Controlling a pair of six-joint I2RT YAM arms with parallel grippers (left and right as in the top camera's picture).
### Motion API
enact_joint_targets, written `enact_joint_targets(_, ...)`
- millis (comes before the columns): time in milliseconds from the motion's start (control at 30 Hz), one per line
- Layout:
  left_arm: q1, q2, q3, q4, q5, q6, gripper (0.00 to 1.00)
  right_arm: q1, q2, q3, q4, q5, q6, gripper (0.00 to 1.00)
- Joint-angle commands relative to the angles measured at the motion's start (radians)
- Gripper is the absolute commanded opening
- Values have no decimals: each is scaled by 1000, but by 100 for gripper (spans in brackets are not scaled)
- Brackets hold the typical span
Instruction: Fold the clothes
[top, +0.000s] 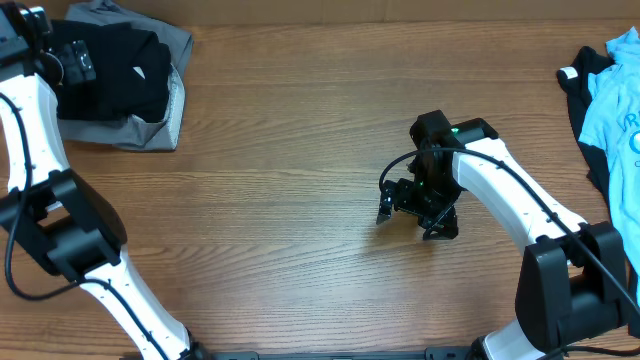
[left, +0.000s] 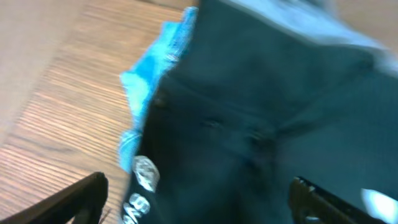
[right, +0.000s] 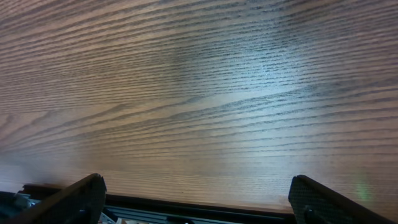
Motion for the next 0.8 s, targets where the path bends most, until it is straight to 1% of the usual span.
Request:
enact_joint_targets(0,-26,-147,31,-71,184,-101,86,1,-27,22,6,-8,4,98)
enact_joint_targets(33,-29,-161,31,-116,206,-130,81,1,-27,22,9,-8,1,98)
enact_joint_targets(67,-31,-169,31,-159,218,-150,81,1,-27,22,10,-8,0,98)
enact_joint_targets(100,-34,-176,31,-218,219,-172,81,1,-27,22,13,-8,0,98)
enact_joint_targets(133,-38,-178,31,-278,219,-188,84,1,-27,22,17,-8,0,98)
enact_joint_targets(167,-43,-178,31,-356,219,-193,85,1,-27,22,21,-8,-4,98)
enact_joint_targets(233,-57,-168,21,-453,219,-196,86,1,-27,22,26,-8,-4,98)
enact_joint_targets(300,-71,-148,1,-532,217,-196,87,1,-27,22,32,-8,-11,98)
enact_joint_targets(333,-78,-139,-16,-546,216,-195,87,1,-27,22,36,-8,-13,98)
enact_joint_targets(400,-90,-121,-66,-531,215,-177,86,1,-27,22,40,-8,-27,98)
enact_joint_targets(467,-99,-107,-127,-479,205,-157,86,1,-27,22,42,-8,-30,98)
enact_joint_targets(600,-106,-88,-224,-373,173,-158,86,1,-27,22,42,-8,-34,98)
enact_joint_targets(767,-111,-65,-288,-280,152,-158,84,1,-27,22,45,-7,-37,98)
